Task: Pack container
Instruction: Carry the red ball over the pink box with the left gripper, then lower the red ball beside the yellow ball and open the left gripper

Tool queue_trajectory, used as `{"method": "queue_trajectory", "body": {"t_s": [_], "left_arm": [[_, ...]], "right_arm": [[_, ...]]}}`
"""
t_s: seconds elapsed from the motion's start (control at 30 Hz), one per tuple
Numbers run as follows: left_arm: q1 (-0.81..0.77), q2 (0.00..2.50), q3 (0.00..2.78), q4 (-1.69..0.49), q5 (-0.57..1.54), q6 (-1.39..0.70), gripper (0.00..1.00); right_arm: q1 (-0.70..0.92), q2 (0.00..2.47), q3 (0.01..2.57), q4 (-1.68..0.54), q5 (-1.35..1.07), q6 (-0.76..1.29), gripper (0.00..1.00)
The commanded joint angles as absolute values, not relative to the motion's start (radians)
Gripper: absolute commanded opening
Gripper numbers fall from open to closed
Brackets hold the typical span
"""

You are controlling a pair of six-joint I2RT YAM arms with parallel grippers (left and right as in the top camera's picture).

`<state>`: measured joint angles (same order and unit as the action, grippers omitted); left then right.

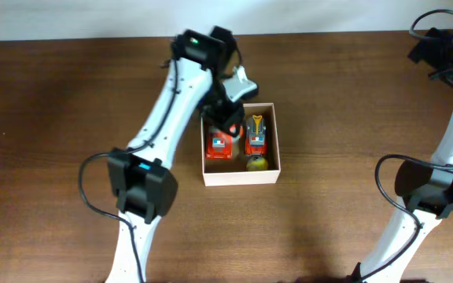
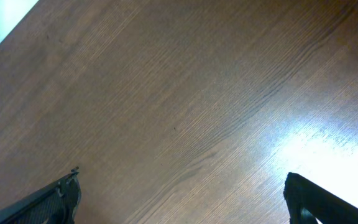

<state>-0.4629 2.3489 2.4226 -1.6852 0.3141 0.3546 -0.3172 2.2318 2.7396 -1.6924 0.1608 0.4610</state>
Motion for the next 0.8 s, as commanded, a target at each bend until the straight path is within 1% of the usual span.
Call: {"method": "queue_trajectory", "body": {"t_s": [0.0,0.13,0.6,0.77], "left_arm": [[-0.497,2.344,2.354,-1.688,0.255,0.341,0.45],[-0.524,2.344,2.309,-1.688,0.258,0.328,0.44],[-0.624,2.344,2.284,-1.688,0.272,0.307,0.44],[-0.634,2.344,2.267,-1.683,0.265,0.307,0.44]], "right_arm": [[-0.315,2.217,2.748,-1.698,0.177,0.466,0.99],[-0.315,2.217,2.748,-1.698,0.177,0.466,0.99],[-0.315,2.217,2.748,-1.698,0.177,0.466,0.99],[-0.315,2.217,2.748,-1.698,0.177,0.465,0.99]]}}
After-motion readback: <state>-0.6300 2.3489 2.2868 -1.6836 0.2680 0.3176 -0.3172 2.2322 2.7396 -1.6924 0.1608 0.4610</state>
